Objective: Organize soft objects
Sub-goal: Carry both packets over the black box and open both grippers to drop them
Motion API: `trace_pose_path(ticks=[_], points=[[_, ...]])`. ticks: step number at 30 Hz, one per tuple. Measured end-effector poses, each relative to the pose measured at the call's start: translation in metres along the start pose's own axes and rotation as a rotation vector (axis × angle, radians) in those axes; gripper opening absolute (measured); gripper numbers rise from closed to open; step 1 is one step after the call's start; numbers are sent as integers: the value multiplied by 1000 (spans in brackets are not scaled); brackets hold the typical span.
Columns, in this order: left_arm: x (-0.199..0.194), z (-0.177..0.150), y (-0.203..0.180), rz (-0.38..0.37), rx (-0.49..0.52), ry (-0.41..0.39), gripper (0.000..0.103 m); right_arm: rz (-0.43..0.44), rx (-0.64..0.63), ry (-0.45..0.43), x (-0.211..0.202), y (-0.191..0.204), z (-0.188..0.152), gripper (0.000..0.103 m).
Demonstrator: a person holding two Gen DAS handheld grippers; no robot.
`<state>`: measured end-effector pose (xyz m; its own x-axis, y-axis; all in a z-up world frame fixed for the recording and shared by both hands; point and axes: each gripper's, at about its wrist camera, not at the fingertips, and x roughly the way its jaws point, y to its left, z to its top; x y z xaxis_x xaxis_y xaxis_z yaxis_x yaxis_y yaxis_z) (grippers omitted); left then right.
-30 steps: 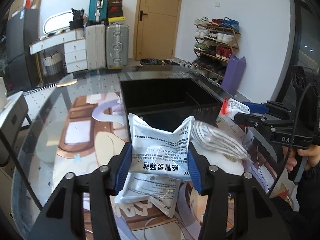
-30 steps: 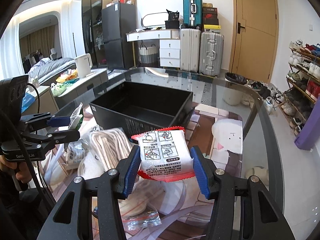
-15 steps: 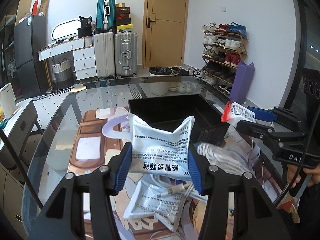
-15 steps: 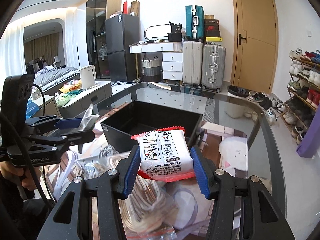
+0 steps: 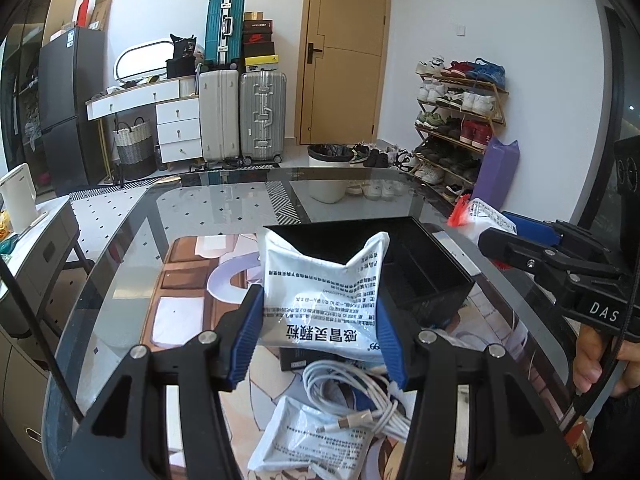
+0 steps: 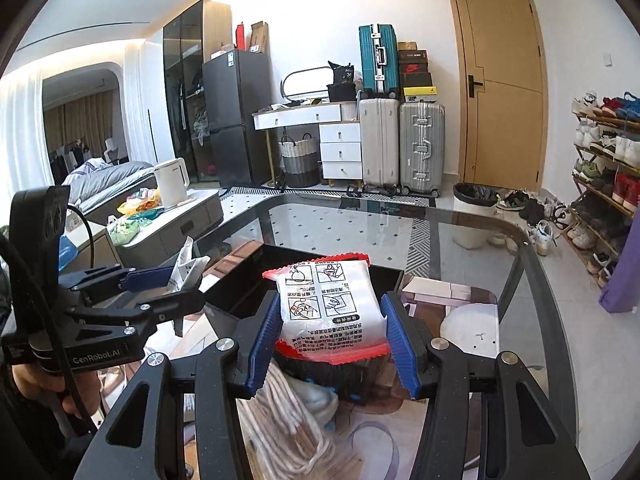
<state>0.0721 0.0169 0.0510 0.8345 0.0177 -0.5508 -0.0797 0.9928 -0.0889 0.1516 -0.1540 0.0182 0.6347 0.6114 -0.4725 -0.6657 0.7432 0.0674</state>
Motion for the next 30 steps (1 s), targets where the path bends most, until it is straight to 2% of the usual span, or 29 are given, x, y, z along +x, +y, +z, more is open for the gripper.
trace_pose_path(ticks=[7, 18, 30], points=[[14, 3, 0, 11, -13, 8, 52, -1, 18, -4, 5, -5, 9, 52], [37, 10, -11, 56, 15, 16, 53, 8, 28, 48, 35, -9, 18, 52], [56, 16, -12, 38, 15, 60, 53, -1, 15, 101, 64, -16, 25, 52]])
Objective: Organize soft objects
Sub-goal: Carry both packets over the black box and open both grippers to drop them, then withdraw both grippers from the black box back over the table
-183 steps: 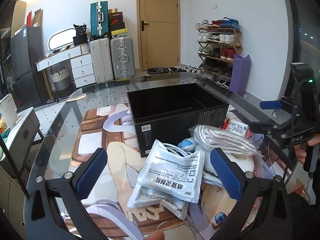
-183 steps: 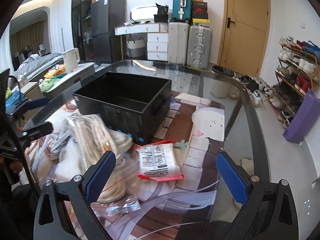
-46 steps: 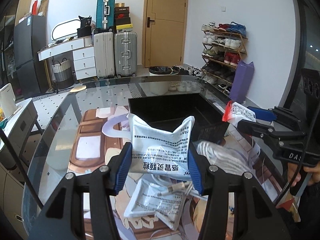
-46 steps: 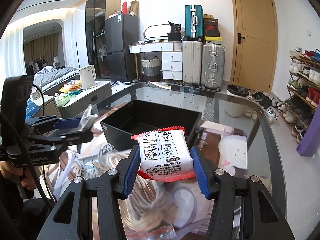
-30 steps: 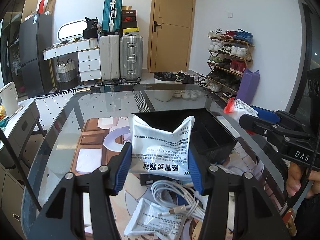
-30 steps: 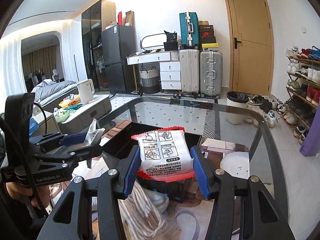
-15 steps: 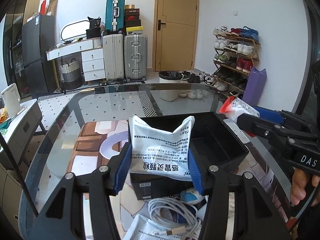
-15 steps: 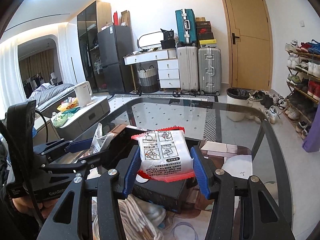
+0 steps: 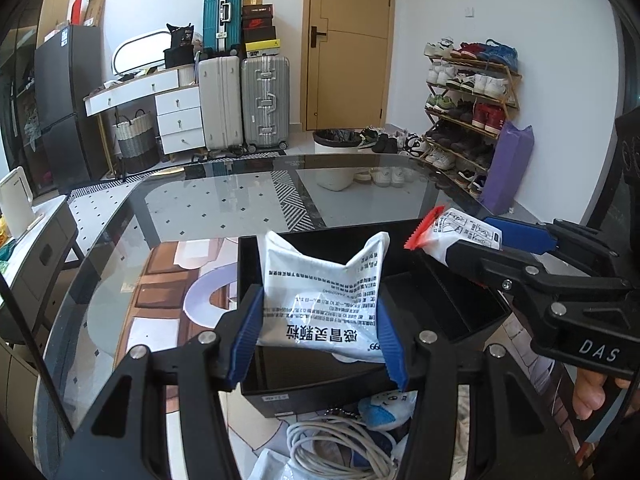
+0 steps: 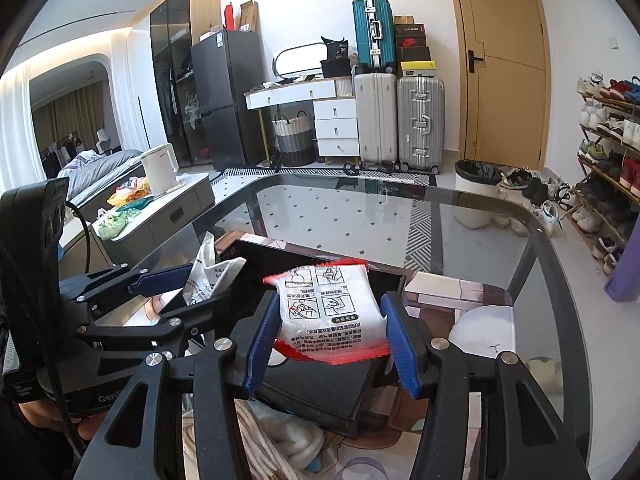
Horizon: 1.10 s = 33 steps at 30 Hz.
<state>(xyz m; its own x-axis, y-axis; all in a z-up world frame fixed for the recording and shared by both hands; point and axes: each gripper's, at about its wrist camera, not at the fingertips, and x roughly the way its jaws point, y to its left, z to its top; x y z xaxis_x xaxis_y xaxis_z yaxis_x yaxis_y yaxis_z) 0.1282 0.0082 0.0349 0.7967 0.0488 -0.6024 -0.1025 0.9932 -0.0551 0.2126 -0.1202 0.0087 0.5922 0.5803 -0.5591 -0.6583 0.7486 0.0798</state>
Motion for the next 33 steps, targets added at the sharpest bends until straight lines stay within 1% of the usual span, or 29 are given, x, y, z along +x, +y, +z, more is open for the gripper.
trace_pose_path(ticks=[4, 6, 8, 9, 11, 13, 14, 15, 16, 17, 18, 22, 25, 27, 30, 33], points=[[5, 1, 4, -13, -22, 19, 55, 16, 8, 4, 7, -1, 3, 52], [6, 2, 4, -9, -29, 32, 57, 35, 5, -1, 7, 0, 3, 56], [3, 1, 4, -18, -25, 30, 61, 31, -7, -16, 2, 3, 1, 60], [-1, 1, 3, -27, -21, 25, 67, 27, -11, -22, 0, 3, 1, 62], [-7, -1, 2, -25, -13, 17, 72, 24, -16, -25, -7, 3, -1, 64], [-14, -2, 1, -15, -3, 11, 88, 25, -19, -29, -16, 3, -5, 75], [-18, -4, 0, -13, 0, 4, 91, 33, -19, -33, -22, 4, -8, 87], [-23, -6, 0, -16, 1, -4, 95, 39, -19, -45, -28, 4, -11, 95], [-27, -9, 0, -16, 2, -12, 99, 42, -17, -64, -35, 4, -14, 99], [-31, -11, 0, -11, 2, -13, 101, 41, -14, -78, -42, 4, -18, 102], [-34, -13, 0, -7, 7, -13, 103, 44, -11, -82, -46, 4, -22, 102], [-49, -22, -2, 28, 24, -21, 103, 42, 16, -57, -57, -3, -33, 102], [-56, -27, -3, 33, 24, -13, 103, 33, 23, -53, -64, -4, -41, 102], [-59, -31, -4, 39, 33, -1, 103, 28, 30, -53, -68, -3, -49, 102], [-63, -38, -4, 45, 42, -5, 103, 26, 32, -43, -72, -2, -53, 102], [-62, -43, -3, 71, 45, 12, 103, 34, 37, -33, -75, -1, -59, 102]])
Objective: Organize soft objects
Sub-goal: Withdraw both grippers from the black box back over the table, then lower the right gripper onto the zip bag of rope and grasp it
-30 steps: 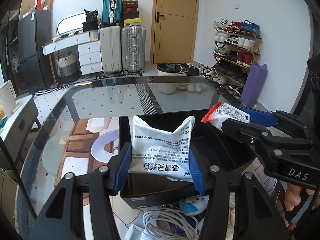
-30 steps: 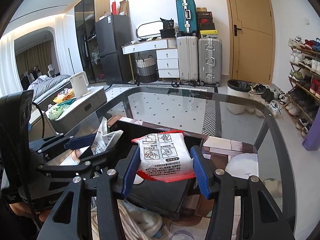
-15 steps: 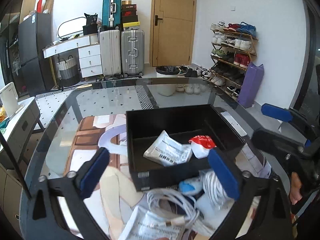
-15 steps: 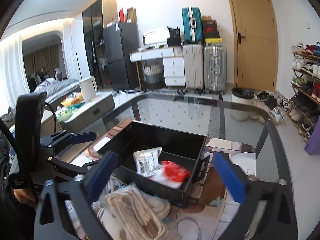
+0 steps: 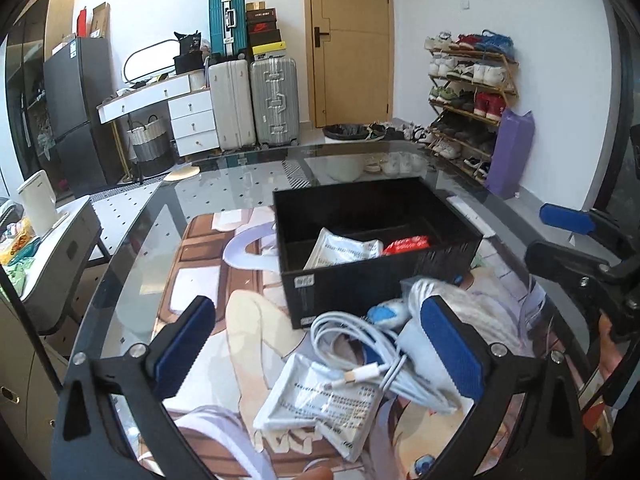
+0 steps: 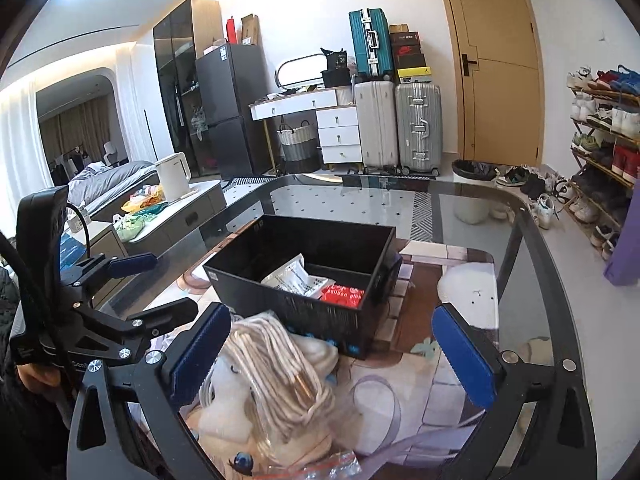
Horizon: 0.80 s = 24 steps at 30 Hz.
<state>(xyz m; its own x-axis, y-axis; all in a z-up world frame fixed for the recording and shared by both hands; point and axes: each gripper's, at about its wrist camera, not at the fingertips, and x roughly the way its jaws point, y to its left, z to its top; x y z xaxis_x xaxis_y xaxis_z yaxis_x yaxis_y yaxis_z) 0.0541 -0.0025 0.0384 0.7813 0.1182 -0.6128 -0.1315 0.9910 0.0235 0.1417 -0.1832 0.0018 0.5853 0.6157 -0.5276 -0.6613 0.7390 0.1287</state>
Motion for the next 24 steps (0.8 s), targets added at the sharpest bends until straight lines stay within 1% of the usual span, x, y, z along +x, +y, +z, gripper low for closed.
trace_pose_path(ticks=[5, 10, 18, 24], points=[[6, -6, 7, 31, -25, 34, 103, -6, -9, 14, 3, 2, -2, 102], [12, -9, 9, 61, -17, 69, 103, 1, -13, 35, 7, 4, -5, 102], [15, -16, 14, 60, -20, 92, 103, 16, -35, 70, 12, 10, -10, 102], [19, -20, 13, 80, -8, 126, 103, 7, -46, 104, 19, 13, -13, 102]])
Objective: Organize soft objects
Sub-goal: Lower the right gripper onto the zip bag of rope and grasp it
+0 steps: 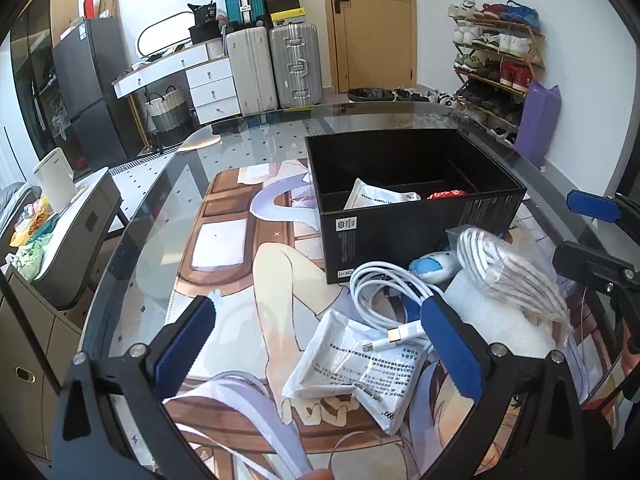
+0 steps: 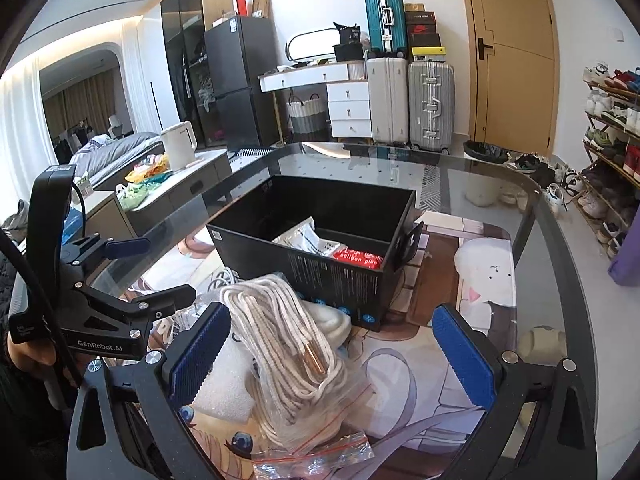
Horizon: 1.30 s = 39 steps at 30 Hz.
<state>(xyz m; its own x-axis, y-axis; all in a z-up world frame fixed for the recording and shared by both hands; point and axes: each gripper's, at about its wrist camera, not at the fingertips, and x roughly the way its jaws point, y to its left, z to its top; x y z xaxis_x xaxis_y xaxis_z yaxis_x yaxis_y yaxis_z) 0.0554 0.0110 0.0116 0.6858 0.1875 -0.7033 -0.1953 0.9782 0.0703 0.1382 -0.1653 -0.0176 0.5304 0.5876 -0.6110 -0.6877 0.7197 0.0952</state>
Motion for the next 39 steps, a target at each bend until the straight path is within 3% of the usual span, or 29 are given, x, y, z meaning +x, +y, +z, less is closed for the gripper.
trace_pose_path(ticks=[14, 28, 39], points=[[9, -2, 0, 34, 24, 49, 103, 17, -20, 78, 24, 5, -10, 102], [12, -3, -2, -12, 26, 63, 103, 41, 26, 134, 43, -3, -17, 102], [14, -6, -7, -38, 43, 74, 103, 157, 176, 174, 62, -10, -21, 102]])
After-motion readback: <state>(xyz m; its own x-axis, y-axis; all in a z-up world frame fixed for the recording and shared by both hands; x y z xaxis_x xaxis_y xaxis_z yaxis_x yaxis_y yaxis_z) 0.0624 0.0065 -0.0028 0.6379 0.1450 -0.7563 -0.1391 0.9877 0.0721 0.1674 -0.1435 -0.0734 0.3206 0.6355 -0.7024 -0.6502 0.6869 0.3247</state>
